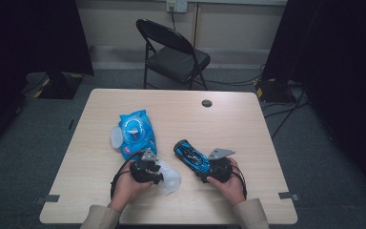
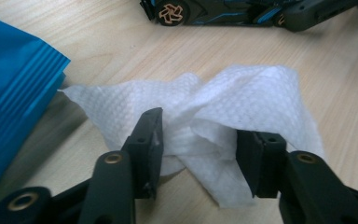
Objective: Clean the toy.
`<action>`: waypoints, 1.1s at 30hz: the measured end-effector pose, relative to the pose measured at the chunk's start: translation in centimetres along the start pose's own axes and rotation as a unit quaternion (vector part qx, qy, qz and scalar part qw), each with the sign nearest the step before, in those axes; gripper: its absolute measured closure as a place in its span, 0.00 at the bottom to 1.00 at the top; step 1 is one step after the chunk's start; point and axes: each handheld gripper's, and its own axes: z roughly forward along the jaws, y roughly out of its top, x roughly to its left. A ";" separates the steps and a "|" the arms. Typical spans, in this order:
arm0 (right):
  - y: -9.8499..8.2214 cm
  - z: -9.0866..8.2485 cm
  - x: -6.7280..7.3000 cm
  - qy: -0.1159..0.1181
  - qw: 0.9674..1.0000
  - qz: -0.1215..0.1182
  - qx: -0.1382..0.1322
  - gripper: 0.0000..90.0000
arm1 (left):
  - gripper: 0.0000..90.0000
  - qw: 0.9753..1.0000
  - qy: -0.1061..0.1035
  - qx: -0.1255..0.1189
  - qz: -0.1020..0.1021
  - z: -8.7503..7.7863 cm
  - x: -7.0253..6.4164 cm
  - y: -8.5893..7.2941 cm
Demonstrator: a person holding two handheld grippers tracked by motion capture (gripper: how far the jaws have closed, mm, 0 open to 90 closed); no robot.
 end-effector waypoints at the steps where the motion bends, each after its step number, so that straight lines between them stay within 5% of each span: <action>1: 0.0 0.0 0.0 0.000 1.000 0.000 0.000 0.28 | 0.64 1.000 0.005 0.002 0.004 0.0 -0.1 0.0; 5: 0.0 0.0 0.0 -0.001 1.000 0.000 0.000 0.28 | 0.81 1.000 -0.006 0.009 0.001 0.0 -0.3 0.2; 9: 0.0 0.0 0.0 -0.001 1.000 0.001 0.000 0.28 | 0.93 0.999 -0.016 0.019 -0.044 0.1 -0.3 0.5; 13: 0.0 0.0 0.0 -0.001 1.000 0.000 0.000 0.28 | 0.95 0.997 -0.041 -0.022 -0.067 -0.2 -0.3 1.2; 21: 0.0 0.0 0.0 -0.001 1.000 0.000 -0.001 0.28 | 0.95 0.995 -0.060 -0.070 -0.042 -0.1 -1.9 5.9; 26: 0.0 0.0 0.0 -0.001 1.000 0.000 0.000 0.28 | 0.95 0.997 -0.061 -0.048 -0.006 1.9 -3.3 8.4; 33: 0.0 0.0 0.0 -0.001 1.000 0.000 -0.001 0.28 | 0.94 0.997 -0.079 -0.022 0.011 5.0 -4.9 9.2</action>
